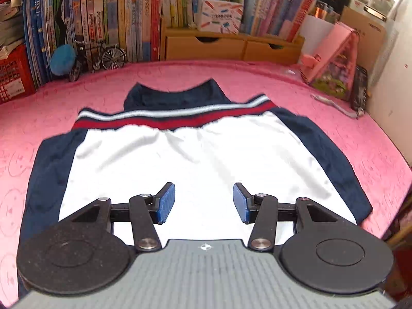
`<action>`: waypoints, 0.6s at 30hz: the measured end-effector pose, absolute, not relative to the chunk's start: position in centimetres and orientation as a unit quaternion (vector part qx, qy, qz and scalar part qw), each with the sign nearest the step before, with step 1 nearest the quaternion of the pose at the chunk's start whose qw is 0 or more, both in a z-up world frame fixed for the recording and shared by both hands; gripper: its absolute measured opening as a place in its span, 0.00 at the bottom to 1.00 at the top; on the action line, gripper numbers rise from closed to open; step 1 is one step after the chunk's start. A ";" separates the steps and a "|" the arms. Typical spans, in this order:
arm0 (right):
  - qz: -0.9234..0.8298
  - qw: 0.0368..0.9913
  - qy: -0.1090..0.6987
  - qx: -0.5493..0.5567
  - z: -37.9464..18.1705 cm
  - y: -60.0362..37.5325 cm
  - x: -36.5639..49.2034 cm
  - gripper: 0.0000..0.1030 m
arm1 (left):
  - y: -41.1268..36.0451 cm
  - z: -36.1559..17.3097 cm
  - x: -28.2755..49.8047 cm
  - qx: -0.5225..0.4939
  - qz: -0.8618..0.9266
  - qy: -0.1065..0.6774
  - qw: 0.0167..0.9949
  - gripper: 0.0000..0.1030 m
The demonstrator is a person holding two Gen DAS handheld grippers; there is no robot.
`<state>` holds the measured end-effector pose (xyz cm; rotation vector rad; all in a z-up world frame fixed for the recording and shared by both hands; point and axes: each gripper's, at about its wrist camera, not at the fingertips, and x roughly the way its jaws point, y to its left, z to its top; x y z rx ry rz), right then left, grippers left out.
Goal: Fold clothes
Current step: 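Smooth the white panel toward the striped collar with the left tool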
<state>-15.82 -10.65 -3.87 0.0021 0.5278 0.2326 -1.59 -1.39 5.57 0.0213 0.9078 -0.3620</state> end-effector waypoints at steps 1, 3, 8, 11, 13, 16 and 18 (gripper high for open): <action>0.114 0.959 0.260 0.001 -3.9 -10.6 -15.8 0.45 | -1.4 5.3 -2.3 0.011 -0.180 0.448 0.875 0.45; 0.114 0.959 0.260 0.002 -3.8 -10.7 -15.7 0.45 | -1.6 4.8 -3.2 0.016 -0.188 0.469 0.863 0.44; 0.112 0.959 0.260 0.003 -3.8 -10.7 -15.6 0.45 | -1.9 3.8 -3.9 0.021 -0.194 0.494 0.847 0.42; 0.111 0.959 0.260 0.003 -3.9 -10.6 -15.6 0.45 | -2.6 3.1 -3.7 0.028 -0.198 0.507 0.839 0.40; 0.111 0.959 0.260 0.004 -3.9 -10.5 -15.6 0.45 | -3.0 2.7 -3.5 0.033 -0.196 0.513 0.835 0.40; 0.111 0.959 0.260 0.005 -3.9 -10.5 -15.6 0.45 | -3.4 2.2 -2.7 0.035 -0.182 0.520 0.834 0.39; 0.112 0.959 0.260 0.005 -3.9 -10.5 -15.6 0.45 | -3.4 1.6 -1.9 0.027 -0.172 0.536 0.826 0.34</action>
